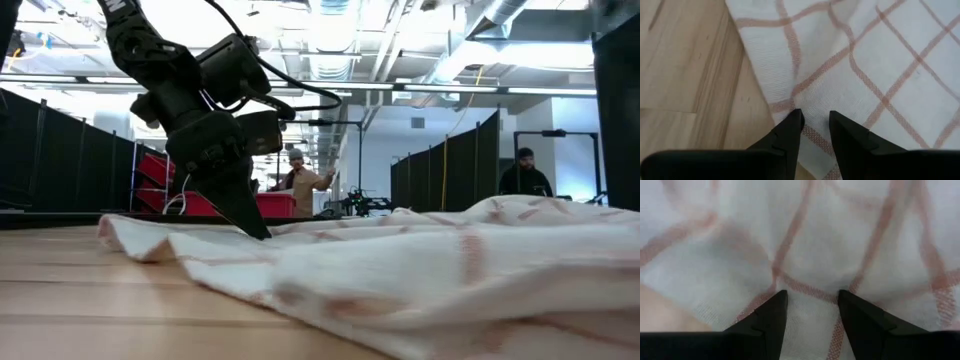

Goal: Roll towel
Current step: Prepare the white striped towel on the table for folding

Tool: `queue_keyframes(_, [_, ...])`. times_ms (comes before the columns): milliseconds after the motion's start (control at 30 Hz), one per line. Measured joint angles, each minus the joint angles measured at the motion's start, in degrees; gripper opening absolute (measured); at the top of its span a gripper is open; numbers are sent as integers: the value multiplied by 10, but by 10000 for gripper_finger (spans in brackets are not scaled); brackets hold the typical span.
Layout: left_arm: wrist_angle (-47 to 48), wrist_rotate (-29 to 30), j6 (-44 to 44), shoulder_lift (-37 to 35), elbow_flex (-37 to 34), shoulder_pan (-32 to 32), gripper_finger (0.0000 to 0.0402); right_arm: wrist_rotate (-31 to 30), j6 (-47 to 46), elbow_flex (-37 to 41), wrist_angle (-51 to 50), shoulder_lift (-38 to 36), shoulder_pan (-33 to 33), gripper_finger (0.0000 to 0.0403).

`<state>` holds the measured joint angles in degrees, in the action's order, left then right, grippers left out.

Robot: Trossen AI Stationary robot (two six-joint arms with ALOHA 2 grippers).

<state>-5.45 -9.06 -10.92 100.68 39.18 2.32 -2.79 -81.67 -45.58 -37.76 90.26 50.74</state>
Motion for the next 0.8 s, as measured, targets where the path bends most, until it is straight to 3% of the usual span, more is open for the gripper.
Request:
queue_keyframes(167, [-2,-17,0,0,-1,10,93,-3,-107,0,17,0,76,166])
queue_keyframes(267, [-8,-36,-12,-7,-2,15,93,-6,-112,-6,-2,-9,76,166])
queue_keyframes(600, [90,-29,38,-73,105,-16,93,-168,168,-45,-86,-80,-192,166])
queue_keyframes(800, [82,-37,55,-7,150,-12,93,-164,311,-13,-86,-77,-357,166])
